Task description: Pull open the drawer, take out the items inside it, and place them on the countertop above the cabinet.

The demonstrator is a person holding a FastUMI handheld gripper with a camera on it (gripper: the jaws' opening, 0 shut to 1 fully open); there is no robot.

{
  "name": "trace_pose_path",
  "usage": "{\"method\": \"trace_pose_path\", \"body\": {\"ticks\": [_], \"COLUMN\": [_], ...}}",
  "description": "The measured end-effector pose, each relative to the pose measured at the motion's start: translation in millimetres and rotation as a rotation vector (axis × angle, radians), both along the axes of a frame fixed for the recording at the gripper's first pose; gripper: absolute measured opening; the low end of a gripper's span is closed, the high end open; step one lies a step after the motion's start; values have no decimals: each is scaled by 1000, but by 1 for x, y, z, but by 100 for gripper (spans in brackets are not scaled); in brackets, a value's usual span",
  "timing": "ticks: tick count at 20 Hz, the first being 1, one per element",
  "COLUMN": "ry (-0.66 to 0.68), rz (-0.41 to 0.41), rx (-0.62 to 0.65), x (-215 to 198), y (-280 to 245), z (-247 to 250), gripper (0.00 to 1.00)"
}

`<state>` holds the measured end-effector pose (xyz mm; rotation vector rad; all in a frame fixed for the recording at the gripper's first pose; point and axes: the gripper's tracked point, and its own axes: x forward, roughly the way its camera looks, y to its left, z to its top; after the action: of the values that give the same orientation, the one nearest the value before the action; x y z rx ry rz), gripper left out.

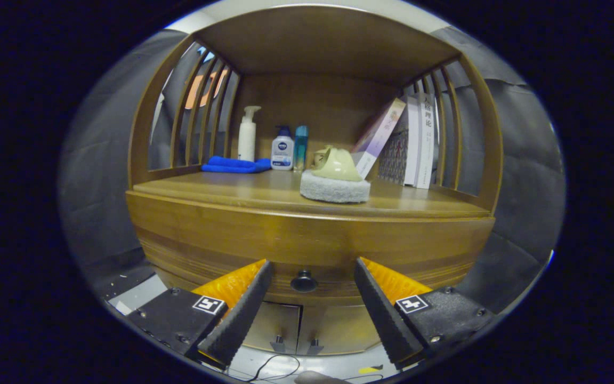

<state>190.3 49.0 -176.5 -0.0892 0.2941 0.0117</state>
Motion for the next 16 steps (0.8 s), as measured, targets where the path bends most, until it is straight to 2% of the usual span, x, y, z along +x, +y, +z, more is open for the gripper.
{"method": "trace_pose_path", "body": {"ticks": [2, 9, 12, 16], "ry": [-16, -80, -151, -218], "rz": [-1, 56, 62, 65], "rx": [-11, 75, 57, 121], "x": [-21, -123, -162, -204], "y": [-3, -11, -29, -54], "z": [18, 100, 141, 177], "gripper": [100, 100, 100, 100]}}
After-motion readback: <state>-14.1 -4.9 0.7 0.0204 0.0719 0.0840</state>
